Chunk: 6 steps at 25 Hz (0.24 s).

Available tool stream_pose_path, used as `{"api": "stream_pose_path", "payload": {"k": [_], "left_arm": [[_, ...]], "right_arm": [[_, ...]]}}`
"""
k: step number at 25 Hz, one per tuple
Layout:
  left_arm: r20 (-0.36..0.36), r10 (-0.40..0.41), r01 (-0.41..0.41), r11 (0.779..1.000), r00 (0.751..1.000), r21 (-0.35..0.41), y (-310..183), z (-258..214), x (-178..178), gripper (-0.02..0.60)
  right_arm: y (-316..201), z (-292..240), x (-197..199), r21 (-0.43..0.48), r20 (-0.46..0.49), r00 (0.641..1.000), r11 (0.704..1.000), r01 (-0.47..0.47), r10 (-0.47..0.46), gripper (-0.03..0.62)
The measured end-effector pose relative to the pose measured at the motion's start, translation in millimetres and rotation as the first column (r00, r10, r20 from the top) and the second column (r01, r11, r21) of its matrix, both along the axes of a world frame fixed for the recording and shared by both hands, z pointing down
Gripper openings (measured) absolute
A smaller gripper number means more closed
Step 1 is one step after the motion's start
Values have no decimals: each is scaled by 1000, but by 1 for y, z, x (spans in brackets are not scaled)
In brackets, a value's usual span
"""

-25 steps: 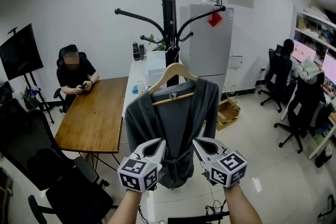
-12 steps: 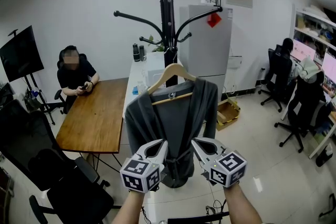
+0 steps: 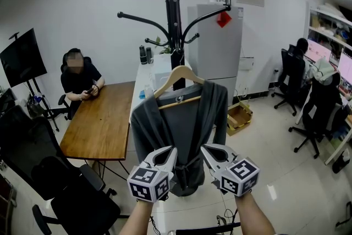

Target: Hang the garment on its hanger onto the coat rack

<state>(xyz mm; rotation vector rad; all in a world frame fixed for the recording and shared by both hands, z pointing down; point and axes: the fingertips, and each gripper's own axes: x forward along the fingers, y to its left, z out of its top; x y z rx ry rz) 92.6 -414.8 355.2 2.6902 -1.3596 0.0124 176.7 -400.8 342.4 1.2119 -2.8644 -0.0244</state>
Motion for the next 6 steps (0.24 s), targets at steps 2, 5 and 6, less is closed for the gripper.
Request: {"api": "stream_pose_path", "payload": {"k": [2,5,6], "left_arm": [[0,1,-1,1000,1000,-2,1,1,1,8],[-3,0,0,1000,1000,-4,2,2,2,8],[-5,0,0,1000,1000,-5,2,2,3,8]], "right_arm": [[1,-1,0,0,1,1000,1000,1,-1,3],[2,0,1,-3,2,1000,1000,0,0,3],[2,0,1,-4,3,1000,1000,0,0,3]]}}
